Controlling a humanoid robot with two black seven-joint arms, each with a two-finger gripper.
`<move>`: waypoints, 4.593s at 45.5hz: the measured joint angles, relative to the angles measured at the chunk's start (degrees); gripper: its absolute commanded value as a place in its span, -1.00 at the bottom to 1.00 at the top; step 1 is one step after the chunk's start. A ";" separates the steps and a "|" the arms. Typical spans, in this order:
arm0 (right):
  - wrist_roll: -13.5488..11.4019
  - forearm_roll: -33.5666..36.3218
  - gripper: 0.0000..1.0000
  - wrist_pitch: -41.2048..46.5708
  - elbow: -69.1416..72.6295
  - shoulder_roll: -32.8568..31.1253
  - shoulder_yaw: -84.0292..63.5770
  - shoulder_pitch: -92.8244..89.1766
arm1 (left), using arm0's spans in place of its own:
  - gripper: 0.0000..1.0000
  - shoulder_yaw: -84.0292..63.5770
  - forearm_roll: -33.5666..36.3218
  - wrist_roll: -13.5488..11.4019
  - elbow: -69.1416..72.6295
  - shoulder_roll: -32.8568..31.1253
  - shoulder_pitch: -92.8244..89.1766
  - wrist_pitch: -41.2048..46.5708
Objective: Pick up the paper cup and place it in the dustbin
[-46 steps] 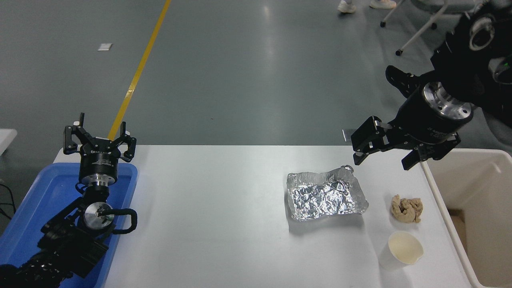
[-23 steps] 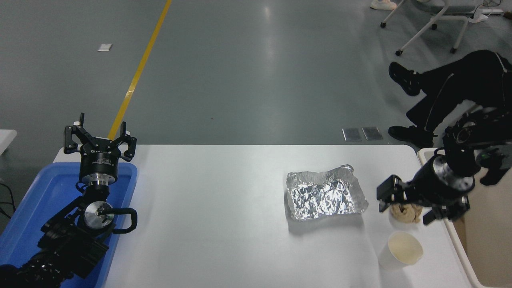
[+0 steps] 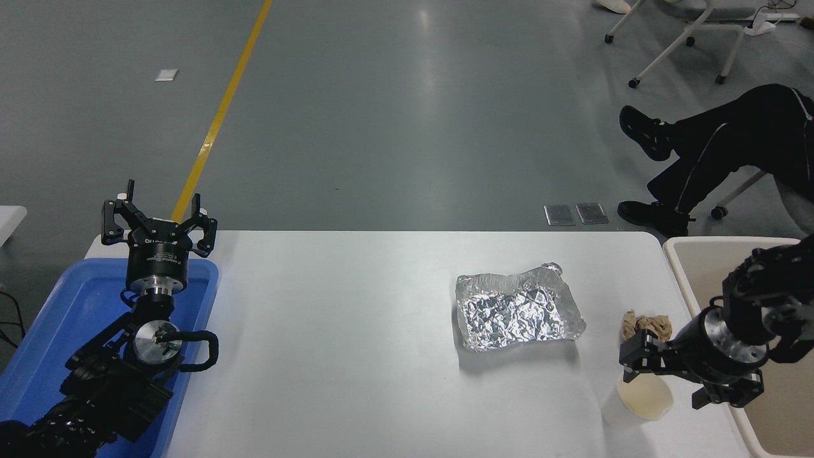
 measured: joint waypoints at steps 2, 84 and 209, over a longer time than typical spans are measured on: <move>0.02 -0.18 1.00 -0.79 -0.32 -0.15 0.08 -0.88 | 0.98 0.00 0.00 0.00 0.00 0.01 0.00 0.00; -0.22 -0.73 -1.00 8.56 7.20 -8.56 -3.83 26.00 | 0.98 0.00 0.00 0.00 0.00 -0.01 0.00 0.00; -0.59 -0.17 1.00 -10.98 -71.80 6.38 27.59 -45.60 | 0.98 0.00 0.00 0.00 0.08 0.03 0.08 0.00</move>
